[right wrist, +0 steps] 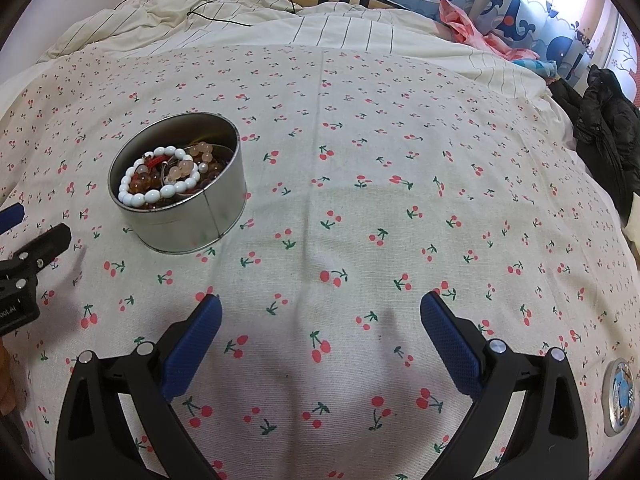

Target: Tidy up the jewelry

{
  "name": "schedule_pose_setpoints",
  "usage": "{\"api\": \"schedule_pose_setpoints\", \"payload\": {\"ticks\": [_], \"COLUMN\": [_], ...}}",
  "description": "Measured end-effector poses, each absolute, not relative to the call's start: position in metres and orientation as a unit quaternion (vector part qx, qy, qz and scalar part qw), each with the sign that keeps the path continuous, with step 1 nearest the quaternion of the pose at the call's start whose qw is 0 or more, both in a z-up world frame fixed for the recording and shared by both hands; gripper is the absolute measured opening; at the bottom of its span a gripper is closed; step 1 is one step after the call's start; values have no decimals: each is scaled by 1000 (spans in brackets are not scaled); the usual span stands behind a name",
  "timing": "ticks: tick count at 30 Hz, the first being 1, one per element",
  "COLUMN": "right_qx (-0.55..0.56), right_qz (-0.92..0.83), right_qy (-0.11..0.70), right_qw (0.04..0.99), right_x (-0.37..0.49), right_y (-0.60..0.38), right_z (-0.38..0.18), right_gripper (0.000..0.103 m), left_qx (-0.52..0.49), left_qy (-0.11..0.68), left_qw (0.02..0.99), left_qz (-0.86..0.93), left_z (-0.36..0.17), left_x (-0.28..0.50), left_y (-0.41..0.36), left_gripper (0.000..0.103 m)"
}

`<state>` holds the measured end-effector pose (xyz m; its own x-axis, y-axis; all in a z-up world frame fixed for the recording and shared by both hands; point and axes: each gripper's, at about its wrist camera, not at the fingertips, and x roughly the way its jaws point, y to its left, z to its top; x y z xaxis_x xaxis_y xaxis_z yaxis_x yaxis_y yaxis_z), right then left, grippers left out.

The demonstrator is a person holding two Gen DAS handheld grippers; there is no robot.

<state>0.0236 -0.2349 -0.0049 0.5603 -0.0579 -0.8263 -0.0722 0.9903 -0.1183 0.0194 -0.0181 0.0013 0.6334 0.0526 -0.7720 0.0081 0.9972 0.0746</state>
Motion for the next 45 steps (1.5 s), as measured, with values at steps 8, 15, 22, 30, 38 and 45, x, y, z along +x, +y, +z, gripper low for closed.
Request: {"api": "schedule_pose_setpoints", "payload": {"ticks": [8, 15, 22, 30, 38, 45], "right_qx": [-69, -70, -70, -71, -71, -71], "right_qz": [5, 6, 6, 6, 6, 6], "right_qy": [470, 471, 471, 471, 471, 471], "right_qw": [880, 880, 879, 879, 879, 879], "right_x": [22, 25, 25, 24, 24, 24], "right_y": [-234, -235, -235, -235, -235, -235], "right_z": [-7, -7, -6, -6, -5, -5], "right_gripper": [95, 95, 95, 95, 95, 95], "left_qx": [28, 25, 24, 23, 22, 22], "left_qy": [447, 453, 456, 460, 461, 463], "left_qw": [894, 891, 889, 888, 887, 886], "left_qz": [18, 20, 19, 19, 19, 19], "left_z": [0, -2, -3, -4, -5, -5], "left_x": [27, 28, 28, 29, 29, 29], "left_y": [-16, -15, -15, -15, -16, -15], "left_gripper": [93, 93, 93, 93, 93, 93]}}
